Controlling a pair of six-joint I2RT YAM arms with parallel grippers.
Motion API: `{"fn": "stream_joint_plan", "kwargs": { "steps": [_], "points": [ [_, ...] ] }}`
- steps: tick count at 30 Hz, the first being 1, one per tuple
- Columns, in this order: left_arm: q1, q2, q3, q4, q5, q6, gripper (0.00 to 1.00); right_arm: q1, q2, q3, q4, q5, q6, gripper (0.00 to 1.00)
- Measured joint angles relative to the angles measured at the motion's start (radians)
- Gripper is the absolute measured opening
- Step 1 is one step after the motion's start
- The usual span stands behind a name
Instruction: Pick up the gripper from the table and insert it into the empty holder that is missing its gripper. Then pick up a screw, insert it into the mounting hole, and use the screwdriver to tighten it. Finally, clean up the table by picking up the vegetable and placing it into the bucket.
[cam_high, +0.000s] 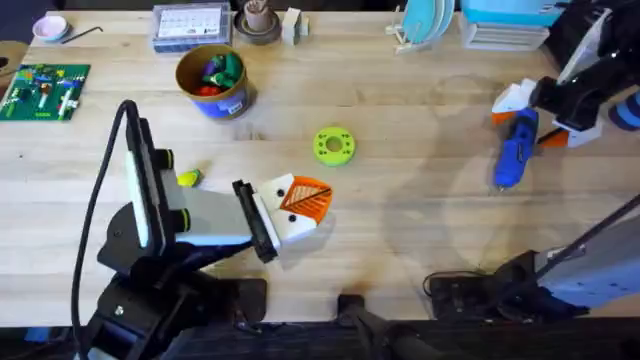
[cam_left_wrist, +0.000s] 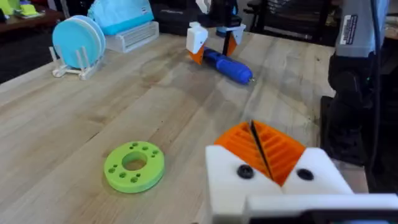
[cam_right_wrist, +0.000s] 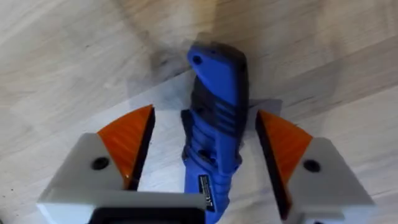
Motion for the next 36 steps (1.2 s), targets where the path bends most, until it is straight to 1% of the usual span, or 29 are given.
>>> {"fn": "stream_joint_plan", "kwargs": {
  "steps": [1,2,11,13,16,18,19,20,23,25,26,27,30,36],
  "points": [
    [0.0,0.0,0.0,0.0,0.0,0.0,0.004,0.0,0.04,0.0,0.003,-0.006,-0.012,0.994],
    [0.0,0.0,0.0,0.0,0.0,0.0,0.003,0.0,0.052,0.0,0.003,0.005,-0.013,0.994],
    [0.0,0.0,0.0,0.0,0.0,0.0,0.004,-0.001,0.054,0.0,0.011,0.009,-0.013,0.994],
    [0.0,0.0,0.0,0.0,0.0,0.0,0.003,-0.001,0.054,0.0,0.012,0.01,-0.013,0.96],
    [0.0,0.0,0.0,0.0,0.0,0.0,0.003,-0.003,0.054,0.0,0.015,0.016,-0.017,0.847],
    [0.0,0.0,0.0,0.0,0.0,0.0,0.003,-0.007,0.054,0.0,0.014,0.02,-0.017,0.75],
    [0.0,0.0,0.0,0.0,0.0,0.0,0.003,-0.009,0.054,0.0,0.014,0.02,-0.017,0.725],
    [0.0,0.0,0.0,0.0,0.0,0.0,0.003,-0.01,0.054,0.001,0.015,0.019,-0.018,0.668],
    [0.0,0.0,0.0,0.0,0.0,0.0,0.003,-0.009,0.055,0.001,0.019,0.016,-0.023,0.377],
    [0.0,0.0,0.0,0.0,0.0,0.0,0.003,-0.01,0.062,0.001,0.025,0.024,-0.029,0.098],
    [0.0,0.0,0.0,0.0,0.0,0.0,0.003,-0.011,0.064,0.002,0.029,0.029,-0.031,0.039],
    [0.0,0.0,0.0,0.0,0.0,0.0,0.003,-0.011,0.064,0.003,0.027,0.031,-0.032,0.025],
    [0.0,0.0,0.0,0.0,0.0,0.0,0.003,-0.011,0.064,0.008,0.015,0.03,-0.032,0.025],
    [0.0,0.0,0.0,0.0,0.0,0.0,0.003,-0.004,0.065,0.032,-0.088,0.004,-0.032,0.025]
  ]
}}
